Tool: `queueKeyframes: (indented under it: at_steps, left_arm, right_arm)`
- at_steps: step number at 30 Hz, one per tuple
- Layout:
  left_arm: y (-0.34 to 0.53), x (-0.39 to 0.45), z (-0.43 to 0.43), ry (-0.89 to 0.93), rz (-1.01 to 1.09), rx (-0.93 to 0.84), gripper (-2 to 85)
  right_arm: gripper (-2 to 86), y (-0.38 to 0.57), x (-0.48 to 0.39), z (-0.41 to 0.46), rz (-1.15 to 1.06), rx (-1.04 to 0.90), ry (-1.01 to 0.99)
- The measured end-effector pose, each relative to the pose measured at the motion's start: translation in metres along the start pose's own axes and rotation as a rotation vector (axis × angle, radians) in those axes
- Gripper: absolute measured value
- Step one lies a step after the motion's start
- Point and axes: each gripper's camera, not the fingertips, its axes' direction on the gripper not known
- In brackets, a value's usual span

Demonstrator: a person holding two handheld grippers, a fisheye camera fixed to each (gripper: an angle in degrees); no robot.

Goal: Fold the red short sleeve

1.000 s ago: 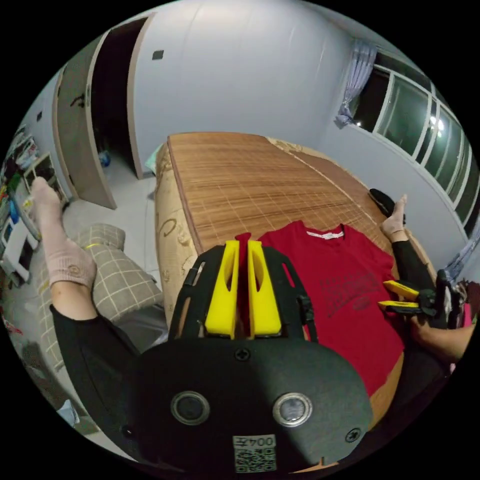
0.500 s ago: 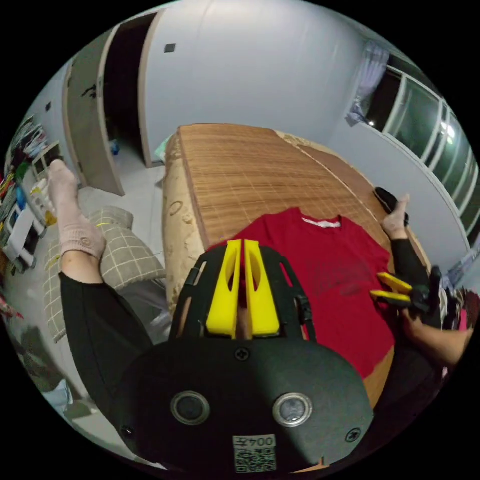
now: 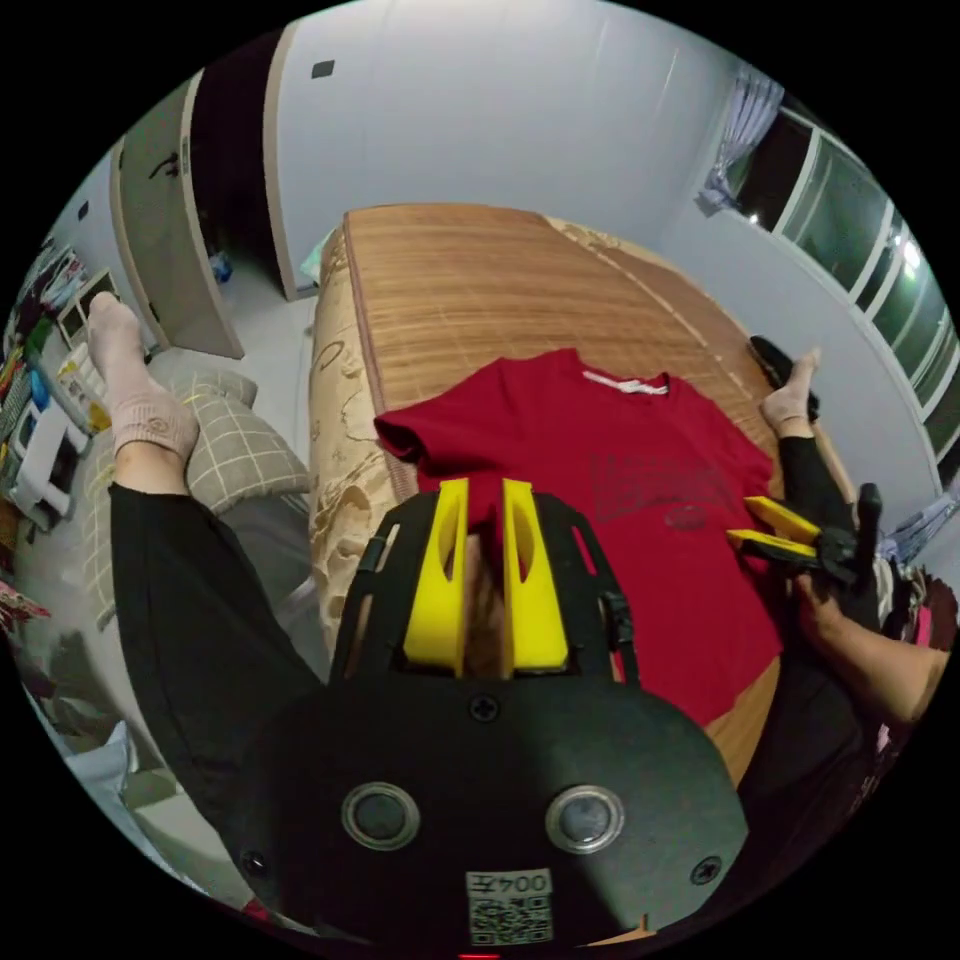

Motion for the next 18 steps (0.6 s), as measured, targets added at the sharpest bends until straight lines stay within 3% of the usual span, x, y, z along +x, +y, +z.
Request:
queueKeyframes:
  at_steps: [7, 14, 18]
  left_arm:
    - [0.029, 0.079, 0.05, -0.009, 0.139, -0.09, 10.2]
    - [0.046, 0.106, 0.073, -0.081, 0.209, -0.12, 12.5]
    - [0.055, 0.125, 0.082, -0.15, 0.252, -0.122, 12.9]
  right_arm:
    - [17.3, -0.015, 0.022, -0.014, -0.002, -0.001, 0.002]
    - [16.7, -0.033, 0.044, -0.027, -0.012, -0.007, -0.002]
    - [14.6, -0.048, 0.072, -0.05, 0.08, 0.039, -0.112]
